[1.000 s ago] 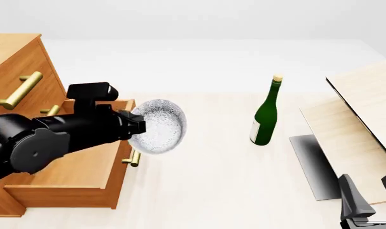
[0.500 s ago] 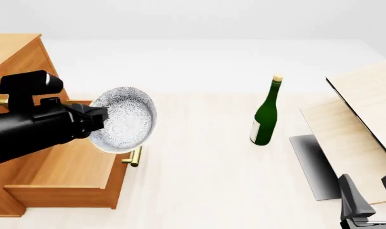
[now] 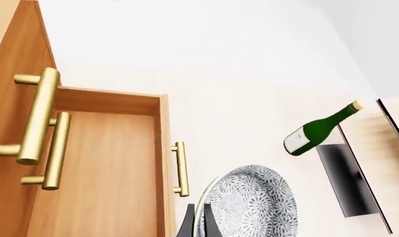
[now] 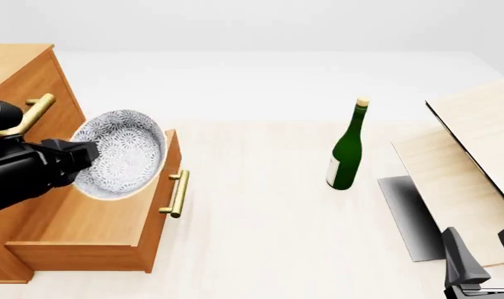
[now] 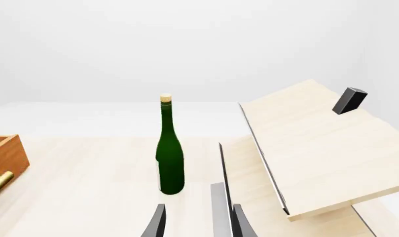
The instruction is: Put the bowl in the bottom drawer of the cabinet and close it.
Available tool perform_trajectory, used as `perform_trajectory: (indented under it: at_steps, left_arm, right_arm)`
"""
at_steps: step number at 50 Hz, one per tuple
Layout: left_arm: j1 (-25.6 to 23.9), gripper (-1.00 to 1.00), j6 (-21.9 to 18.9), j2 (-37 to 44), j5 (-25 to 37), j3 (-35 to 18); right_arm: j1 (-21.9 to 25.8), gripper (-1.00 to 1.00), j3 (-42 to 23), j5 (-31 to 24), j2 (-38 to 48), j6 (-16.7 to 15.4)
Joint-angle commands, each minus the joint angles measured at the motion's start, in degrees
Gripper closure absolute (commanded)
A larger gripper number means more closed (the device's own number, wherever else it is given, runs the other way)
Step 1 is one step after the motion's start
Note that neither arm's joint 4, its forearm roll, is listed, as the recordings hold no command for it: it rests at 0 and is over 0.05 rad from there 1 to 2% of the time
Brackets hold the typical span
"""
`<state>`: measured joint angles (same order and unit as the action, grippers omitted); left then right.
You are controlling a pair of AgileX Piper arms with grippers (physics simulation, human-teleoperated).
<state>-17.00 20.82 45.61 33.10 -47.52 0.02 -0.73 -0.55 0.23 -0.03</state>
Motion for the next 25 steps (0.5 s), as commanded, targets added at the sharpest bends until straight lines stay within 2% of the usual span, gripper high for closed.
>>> perform_trajectory:
  at_steps: [1, 15, 25]
  left_arm:
    - [4.9, 1.00, 0.9, 1.3, -2.2, 2.5]
    - [8.0, 1.00, 2.9, 4.0, -6.5, 5.7]
    - [12.4, 1.00, 4.6, 6.5, -10.2, 7.8]
  right_arm:
    - [0.0, -1.00, 0.0, 0.0, 0.0, 0.0]
    - [0.0, -1.00, 0.0, 0.0, 0.0, 0.0]
    - [0.0, -1.00, 0.0, 0.0, 0.0, 0.0]
